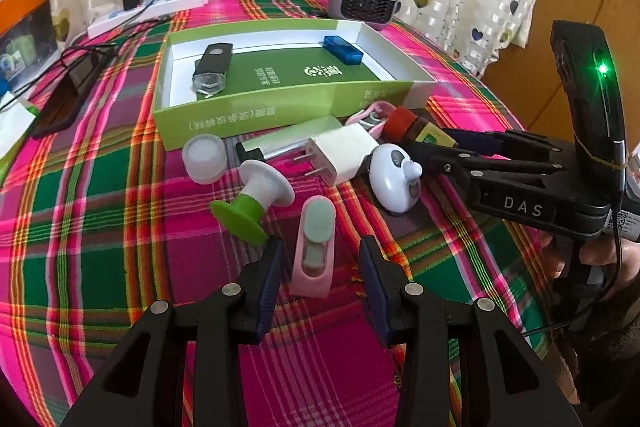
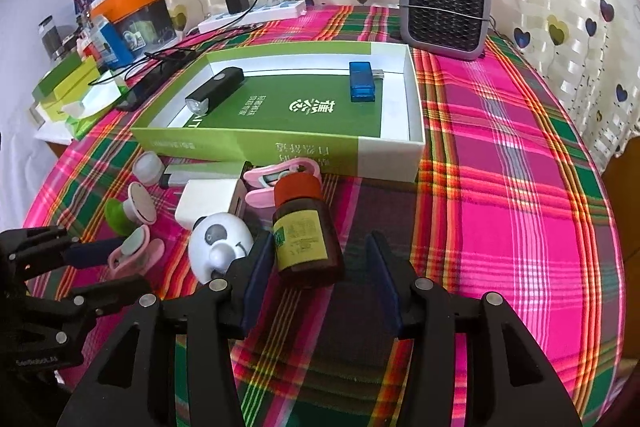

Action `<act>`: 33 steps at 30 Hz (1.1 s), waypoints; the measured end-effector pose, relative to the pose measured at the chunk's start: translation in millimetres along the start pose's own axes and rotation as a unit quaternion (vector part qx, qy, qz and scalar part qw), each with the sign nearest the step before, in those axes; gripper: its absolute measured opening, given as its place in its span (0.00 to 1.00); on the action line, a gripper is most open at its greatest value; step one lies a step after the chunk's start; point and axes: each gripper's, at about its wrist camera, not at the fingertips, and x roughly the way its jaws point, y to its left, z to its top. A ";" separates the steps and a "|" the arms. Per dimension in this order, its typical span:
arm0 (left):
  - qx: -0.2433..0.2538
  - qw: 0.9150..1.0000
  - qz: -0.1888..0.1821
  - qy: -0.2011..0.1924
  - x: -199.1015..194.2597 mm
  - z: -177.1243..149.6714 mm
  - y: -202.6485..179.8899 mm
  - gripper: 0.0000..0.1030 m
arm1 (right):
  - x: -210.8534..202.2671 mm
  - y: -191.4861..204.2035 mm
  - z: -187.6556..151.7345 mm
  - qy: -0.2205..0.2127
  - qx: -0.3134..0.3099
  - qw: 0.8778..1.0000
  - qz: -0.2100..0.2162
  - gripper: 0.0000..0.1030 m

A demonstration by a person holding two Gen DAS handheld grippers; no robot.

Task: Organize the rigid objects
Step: 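Grasp the pink clip with the left tool while the right tool grasps the brown bottle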

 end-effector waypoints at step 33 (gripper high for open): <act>0.003 0.999 0.030 -0.010 2.8 1.9 2.8 0.20 | 7.9 8.9 1.4 0.003 -0.037 0.999 -0.028 0.43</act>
